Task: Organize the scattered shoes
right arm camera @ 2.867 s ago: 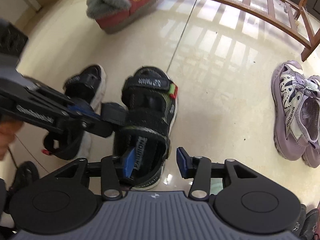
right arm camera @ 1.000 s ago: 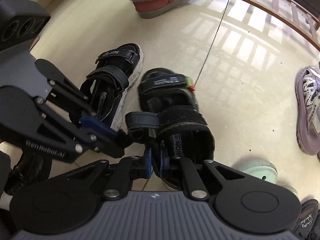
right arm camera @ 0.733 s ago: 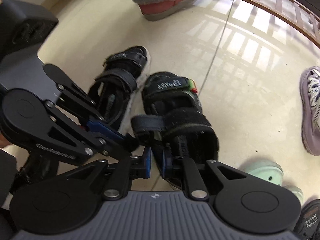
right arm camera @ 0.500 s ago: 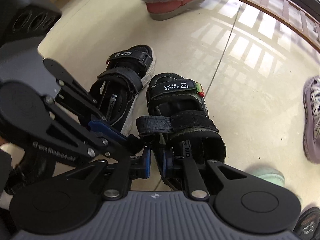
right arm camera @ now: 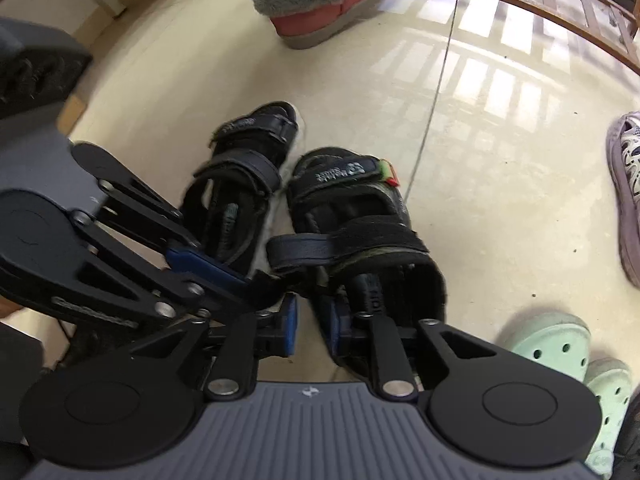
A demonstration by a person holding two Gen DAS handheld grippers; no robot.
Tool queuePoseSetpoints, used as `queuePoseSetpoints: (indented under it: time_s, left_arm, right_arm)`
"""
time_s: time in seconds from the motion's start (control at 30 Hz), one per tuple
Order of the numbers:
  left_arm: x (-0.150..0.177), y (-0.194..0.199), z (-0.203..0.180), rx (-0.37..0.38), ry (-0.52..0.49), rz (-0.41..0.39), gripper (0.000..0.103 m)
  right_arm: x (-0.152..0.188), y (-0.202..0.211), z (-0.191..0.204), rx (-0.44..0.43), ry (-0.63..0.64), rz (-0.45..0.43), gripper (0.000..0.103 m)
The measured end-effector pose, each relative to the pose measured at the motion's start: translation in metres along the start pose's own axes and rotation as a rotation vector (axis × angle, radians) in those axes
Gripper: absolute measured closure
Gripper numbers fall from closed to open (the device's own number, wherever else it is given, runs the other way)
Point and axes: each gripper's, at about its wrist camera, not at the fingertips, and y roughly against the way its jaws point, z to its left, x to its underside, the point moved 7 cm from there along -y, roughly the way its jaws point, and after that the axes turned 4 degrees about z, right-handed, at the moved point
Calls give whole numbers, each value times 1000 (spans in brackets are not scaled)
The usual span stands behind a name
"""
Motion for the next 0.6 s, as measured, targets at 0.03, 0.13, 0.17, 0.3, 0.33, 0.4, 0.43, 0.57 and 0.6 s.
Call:
queuePoseSetpoints:
  time_s: [0.03, 0.13, 0.17, 0.3, 0.33, 0.4, 0.43, 0.57, 0.6]
  left_arm:
    - [1, -2, -1, -4, -5, 2, 85]
    - [5, -5, -1, -7, -13, 2, 85]
    - [5, -5, -1, -7, -13, 0, 85]
    - [8, -10, -6, -19, -46, 20, 91]
    - [10, -12, -8, -23, -58, 32, 103]
    - [23, -23, -13, 1, -48, 93, 103]
    - [26, -23, -13, -1, -51, 91, 103]
    - [25, -13, -4, 38, 16, 36, 103]
    - [22, -9, -2, 51, 37, 15, 103]
  right_arm:
    - [0, 1, 1, -5, 1, -1, 78]
    - [1, 0, 0, 0, 6, 3, 78]
    - [1, -1, 0, 2, 8, 4, 78]
    - [-1, 1, 1, 39, 17, -17, 78]
    - [-3, 1, -1, 51, 13, -26, 79]
    - [-6, 1, -5, 66, -4, -35, 86]
    - [-7, 1, -9, 59, -17, -31, 85]
    - [-7, 1, -13, 27, -32, -5, 84]
    - [-6, 2, -12, 20, -27, 1, 84]
